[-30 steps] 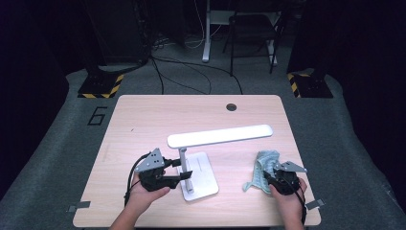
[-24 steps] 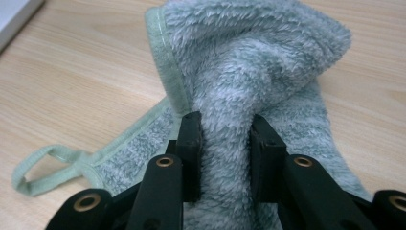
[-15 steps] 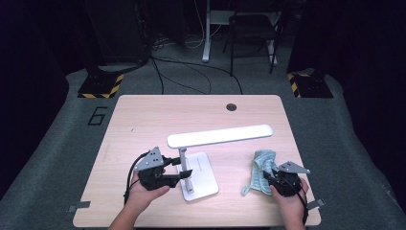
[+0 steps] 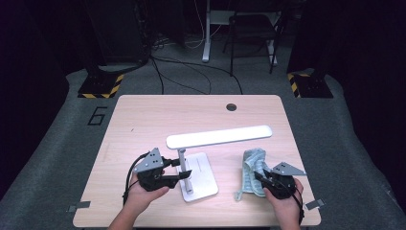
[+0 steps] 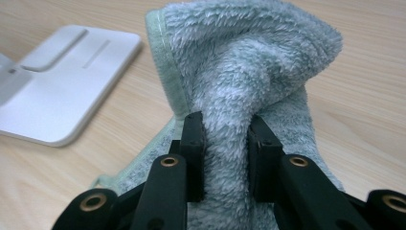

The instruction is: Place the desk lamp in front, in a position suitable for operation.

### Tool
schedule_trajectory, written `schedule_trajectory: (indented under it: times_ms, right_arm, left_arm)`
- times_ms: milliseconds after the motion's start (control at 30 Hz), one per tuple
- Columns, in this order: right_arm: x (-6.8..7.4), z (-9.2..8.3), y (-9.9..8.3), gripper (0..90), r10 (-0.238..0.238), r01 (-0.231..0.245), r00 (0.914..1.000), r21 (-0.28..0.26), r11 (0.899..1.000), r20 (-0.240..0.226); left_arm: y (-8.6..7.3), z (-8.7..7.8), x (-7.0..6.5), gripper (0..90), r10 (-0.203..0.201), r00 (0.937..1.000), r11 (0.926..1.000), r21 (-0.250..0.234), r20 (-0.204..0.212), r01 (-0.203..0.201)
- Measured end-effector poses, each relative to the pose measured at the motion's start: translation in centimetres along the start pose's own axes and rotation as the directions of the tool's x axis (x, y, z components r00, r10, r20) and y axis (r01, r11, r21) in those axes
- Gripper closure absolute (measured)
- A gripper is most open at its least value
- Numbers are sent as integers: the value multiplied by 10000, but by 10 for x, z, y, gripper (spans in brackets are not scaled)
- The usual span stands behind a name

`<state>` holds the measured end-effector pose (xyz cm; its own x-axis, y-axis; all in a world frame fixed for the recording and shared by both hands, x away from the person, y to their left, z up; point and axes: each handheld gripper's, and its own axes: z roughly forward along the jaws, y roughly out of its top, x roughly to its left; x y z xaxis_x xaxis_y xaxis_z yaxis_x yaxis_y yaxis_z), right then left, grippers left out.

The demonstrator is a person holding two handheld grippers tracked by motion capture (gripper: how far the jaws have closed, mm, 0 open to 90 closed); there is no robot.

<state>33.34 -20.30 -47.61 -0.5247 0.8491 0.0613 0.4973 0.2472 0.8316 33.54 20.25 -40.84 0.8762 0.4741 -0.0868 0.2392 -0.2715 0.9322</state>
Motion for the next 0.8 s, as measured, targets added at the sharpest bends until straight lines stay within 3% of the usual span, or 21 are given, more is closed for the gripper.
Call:
schedule_trajectory:
  times_ms: [133,167,267,433,500,667,767,800]
  right_arm:
    - [7,0,2,726,-60,56,9994,-94,9999,-340]
    - [16,2,5,726,-273,264,9981,-169,9995,-556]
    - [25,4,8,726,-429,411,9957,-234,9989,-819]
    - [47,13,14,727,-671,633,9854,-292,9976,-1562]
    - [61,19,18,727,-831,809,9759,-191,9965,-2016]
    - [88,33,24,728,-1535,1606,9527,56,9870,-2622]
    - [97,40,27,729,-1447,1534,9397,39,9882,-3098]
    - [101,43,29,729,-1443,1543,9319,35,9880,-3326]
  left_arm:
    - [0,-2,0,511,16,10000,10000,69,-8,-16]
    - [0,-3,-1,510,-28,10000,10000,51,-16,28]
    - [-1,-4,-2,512,81,9999,9999,90,-135,-80]
    - [0,-10,-4,513,86,9999,9993,352,-119,-81]
    - [0,-13,-3,513,150,9999,9990,427,-87,-146]
    - [-1,-20,-2,512,152,9998,9983,558,120,-159]
    - [0,-23,1,511,300,9994,9972,677,191,-312]
    - [0,-24,2,511,325,9991,9966,749,269,-344]
